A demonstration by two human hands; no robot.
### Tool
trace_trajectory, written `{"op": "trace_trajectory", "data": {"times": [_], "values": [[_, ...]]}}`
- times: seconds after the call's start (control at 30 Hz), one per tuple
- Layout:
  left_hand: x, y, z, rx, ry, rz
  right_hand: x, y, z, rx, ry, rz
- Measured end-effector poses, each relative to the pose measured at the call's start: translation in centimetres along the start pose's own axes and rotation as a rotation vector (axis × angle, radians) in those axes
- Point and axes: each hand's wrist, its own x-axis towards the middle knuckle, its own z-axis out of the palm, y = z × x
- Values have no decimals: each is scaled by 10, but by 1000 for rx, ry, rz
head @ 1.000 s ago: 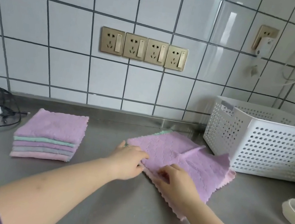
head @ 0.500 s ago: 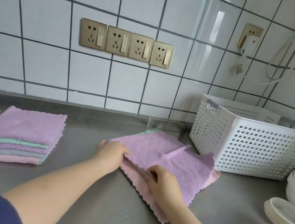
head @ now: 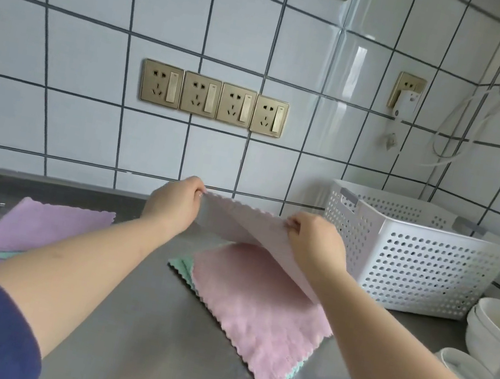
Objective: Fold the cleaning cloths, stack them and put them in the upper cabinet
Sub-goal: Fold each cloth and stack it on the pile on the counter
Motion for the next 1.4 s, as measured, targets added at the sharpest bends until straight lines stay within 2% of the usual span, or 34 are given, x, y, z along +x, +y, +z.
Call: {"op": "trace_trajectory", "data": {"times": [0.13, 0.23, 0.43, 0.63, 0.8, 0.93, 1.0, 1.2, 1.3, 1.4], "values": [[3, 10, -51, -74, 124, -32, 10, -25, -37, 8, 81, -43], [-14, 6, -89, -125, 185, 36, -6, -42, -50, 41, 96, -58], [-77, -16, -139, -224, 209, 136, -63, -64, -51, 258, -37, -102], [-170, -53, -156, -293, -5, 72, -127, -72, -47, 289, -344, -149], [-244, -77, -148, -276, -372, 3, -184, -64, -30, 133, -675, -148], [-276, -86, -141, -305, -516, -49, -206, -55, -23, 168, -842, -128], [-278, -87, -140, -305, -527, -69, -207, -53, -25, 166, -888, -125], [-257, -94, -144, -385, -316, -131, -193, -34, -25, 273, -873, -3], [-249, -103, -140, -383, -295, -168, -187, -24, -19, 338, -875, 77], [-239, -109, -131, -363, -283, -199, -174, -22, -6, 316, -752, 122]]}}
